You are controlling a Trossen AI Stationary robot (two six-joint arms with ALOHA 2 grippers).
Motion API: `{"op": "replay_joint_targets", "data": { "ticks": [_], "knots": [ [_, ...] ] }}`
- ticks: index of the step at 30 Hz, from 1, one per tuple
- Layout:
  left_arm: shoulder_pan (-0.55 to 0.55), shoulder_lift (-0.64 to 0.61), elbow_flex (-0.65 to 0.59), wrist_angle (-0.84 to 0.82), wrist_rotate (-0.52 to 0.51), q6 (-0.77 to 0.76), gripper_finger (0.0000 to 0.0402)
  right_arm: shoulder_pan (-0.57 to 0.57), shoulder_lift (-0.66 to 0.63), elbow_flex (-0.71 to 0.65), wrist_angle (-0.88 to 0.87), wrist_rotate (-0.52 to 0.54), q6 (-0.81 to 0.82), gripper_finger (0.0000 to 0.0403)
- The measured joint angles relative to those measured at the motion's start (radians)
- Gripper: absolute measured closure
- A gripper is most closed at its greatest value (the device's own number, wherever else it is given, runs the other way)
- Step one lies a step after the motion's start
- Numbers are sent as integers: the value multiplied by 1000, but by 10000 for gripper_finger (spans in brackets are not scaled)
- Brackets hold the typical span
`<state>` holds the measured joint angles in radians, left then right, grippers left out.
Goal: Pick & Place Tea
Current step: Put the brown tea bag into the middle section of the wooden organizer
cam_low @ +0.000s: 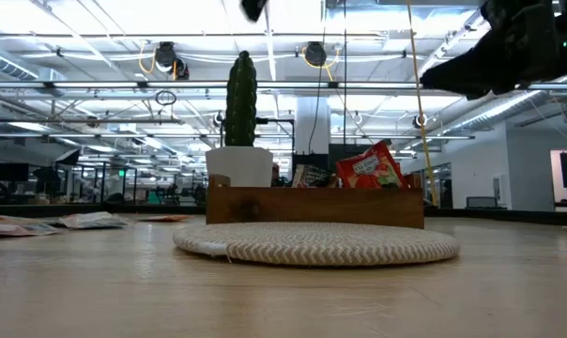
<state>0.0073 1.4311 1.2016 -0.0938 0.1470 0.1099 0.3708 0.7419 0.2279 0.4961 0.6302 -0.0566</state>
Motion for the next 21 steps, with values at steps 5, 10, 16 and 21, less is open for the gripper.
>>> {"op": "replay_joint_targets", "data": {
  "ticks": [5,10,16,21],
  "knots": [
    [35,-121,-221,194,-26,-72,360,1,-38,0,-3,-2,4,312],
    [39,-174,-307,257,-24,-87,360,1,-59,0,5,-3,16,312],
    [39,-175,-324,250,-24,-88,360,1,-68,0,9,-3,19,312],
    [39,-175,-324,256,-24,-89,360,4,-68,0,9,-3,57,312]
  ]
}}
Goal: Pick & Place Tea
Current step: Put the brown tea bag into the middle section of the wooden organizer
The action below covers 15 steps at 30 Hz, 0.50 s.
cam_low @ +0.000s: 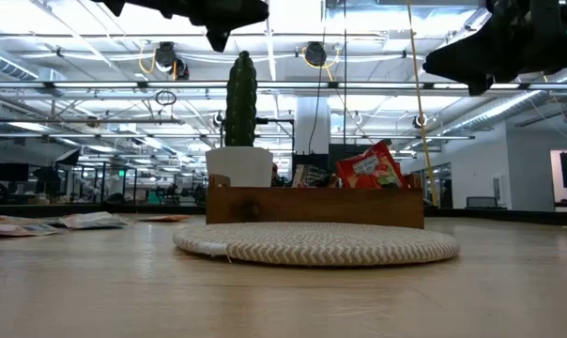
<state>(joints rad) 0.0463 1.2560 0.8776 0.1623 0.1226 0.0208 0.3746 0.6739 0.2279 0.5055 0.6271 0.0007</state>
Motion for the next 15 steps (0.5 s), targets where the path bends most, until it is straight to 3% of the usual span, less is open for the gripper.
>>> {"op": "replay_joint_targets", "data": {
  "ticks": [15],
  "knots": [
    [0,0,0,23,0,0,360,1,0,0,-12,-1,-14,312]
  ]
}}
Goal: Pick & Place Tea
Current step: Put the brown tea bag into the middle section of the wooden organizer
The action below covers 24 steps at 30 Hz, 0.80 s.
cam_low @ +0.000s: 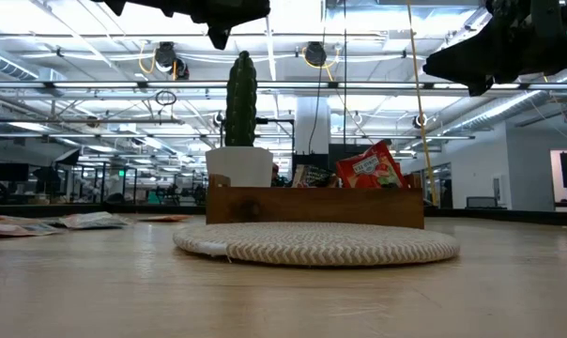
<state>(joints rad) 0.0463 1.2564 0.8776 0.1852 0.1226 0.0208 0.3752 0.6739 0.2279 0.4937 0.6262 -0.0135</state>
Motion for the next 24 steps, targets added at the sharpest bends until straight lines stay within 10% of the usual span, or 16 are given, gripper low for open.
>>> {"op": "replay_joint_targets", "data": {
  "ticks": [10,16,24],
  "knots": [
    [0,0,0,0,0,0,360,0,0,0,-5,-14,1,312],
    [0,0,0,0,0,0,360,1,6,0,-19,-294,-45,314],
    [0,0,0,-1,-1,0,360,122,123,96,-233,-314,-36,349]
  ]
}}
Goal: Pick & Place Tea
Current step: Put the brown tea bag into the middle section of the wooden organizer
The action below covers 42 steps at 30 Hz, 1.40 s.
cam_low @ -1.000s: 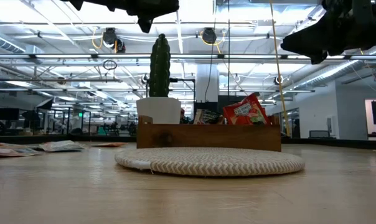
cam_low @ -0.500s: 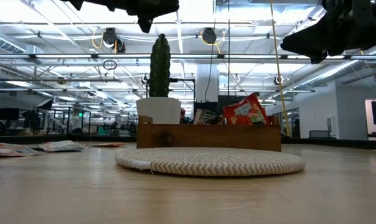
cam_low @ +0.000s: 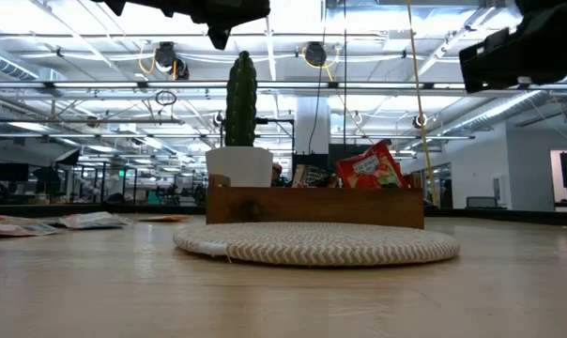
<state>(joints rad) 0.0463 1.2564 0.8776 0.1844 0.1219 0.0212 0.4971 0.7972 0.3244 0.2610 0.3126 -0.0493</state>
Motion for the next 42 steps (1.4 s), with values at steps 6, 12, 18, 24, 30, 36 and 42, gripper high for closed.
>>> {"op": "replay_joint_targets", "data": {
  "ticks": [6,12,18,24,30,36,42],
  "knots": [
    [0,0,0,0,0,0,360,115,170,212,-258,-3,134,370],
    [0,0,0,0,0,0,360,206,391,438,-513,0,283,396],
    [0,0,0,0,0,0,360,260,552,628,-801,0,536,401],
    [0,0,0,0,0,0,360,341,619,669,-901,-52,887,402],
    [0,0,0,0,0,0,360,432,698,645,-909,-140,1215,402],
    [0,0,0,0,0,0,360,473,780,634,-909,-186,1341,402],
    [0,0,0,0,0,0,360,479,813,633,-825,-175,1329,401]
  ]
}}
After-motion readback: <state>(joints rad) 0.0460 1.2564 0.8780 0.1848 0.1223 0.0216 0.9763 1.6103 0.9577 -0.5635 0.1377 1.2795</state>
